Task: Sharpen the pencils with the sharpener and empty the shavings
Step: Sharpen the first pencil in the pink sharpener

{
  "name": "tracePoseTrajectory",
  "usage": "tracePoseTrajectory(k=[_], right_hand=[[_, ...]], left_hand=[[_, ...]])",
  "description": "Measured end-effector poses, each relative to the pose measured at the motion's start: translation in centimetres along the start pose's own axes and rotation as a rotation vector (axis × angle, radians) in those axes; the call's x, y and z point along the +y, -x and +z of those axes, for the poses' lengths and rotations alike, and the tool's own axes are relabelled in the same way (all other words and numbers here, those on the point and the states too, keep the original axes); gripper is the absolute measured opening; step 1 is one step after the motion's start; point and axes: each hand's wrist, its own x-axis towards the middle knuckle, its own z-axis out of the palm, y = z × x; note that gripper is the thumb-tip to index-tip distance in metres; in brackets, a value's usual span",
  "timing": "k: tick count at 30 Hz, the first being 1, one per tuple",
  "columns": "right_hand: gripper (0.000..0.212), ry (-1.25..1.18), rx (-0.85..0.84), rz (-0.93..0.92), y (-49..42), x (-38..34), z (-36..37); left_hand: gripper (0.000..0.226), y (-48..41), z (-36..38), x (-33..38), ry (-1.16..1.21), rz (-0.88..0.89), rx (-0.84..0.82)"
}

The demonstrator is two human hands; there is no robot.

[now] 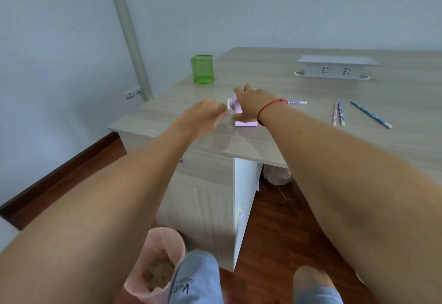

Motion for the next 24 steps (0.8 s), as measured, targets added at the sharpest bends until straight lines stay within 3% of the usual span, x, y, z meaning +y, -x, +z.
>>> tracePoseTrajectory(k=[12, 21, 24], right_hand=[[0.056, -0.020, 0.056, 0.014, 0.5, -0.1, -0.1], [0.061, 0.024, 0.222, -0.008, 0.1, -0.2, 1.1], [0.057, 0.020, 0.248, -0.010, -0.1, 0.1, 1.3]], left_hand=[[0.025, -1.9, -0.3, 1.2, -0.018, -0.125, -0.254], [0.032, -4.0, 3.3, -1.0, -0.067, -0.181, -0.310], [0.025, -5.9, 3.0, -1.7, -0.156, -0.189, -0.282]])
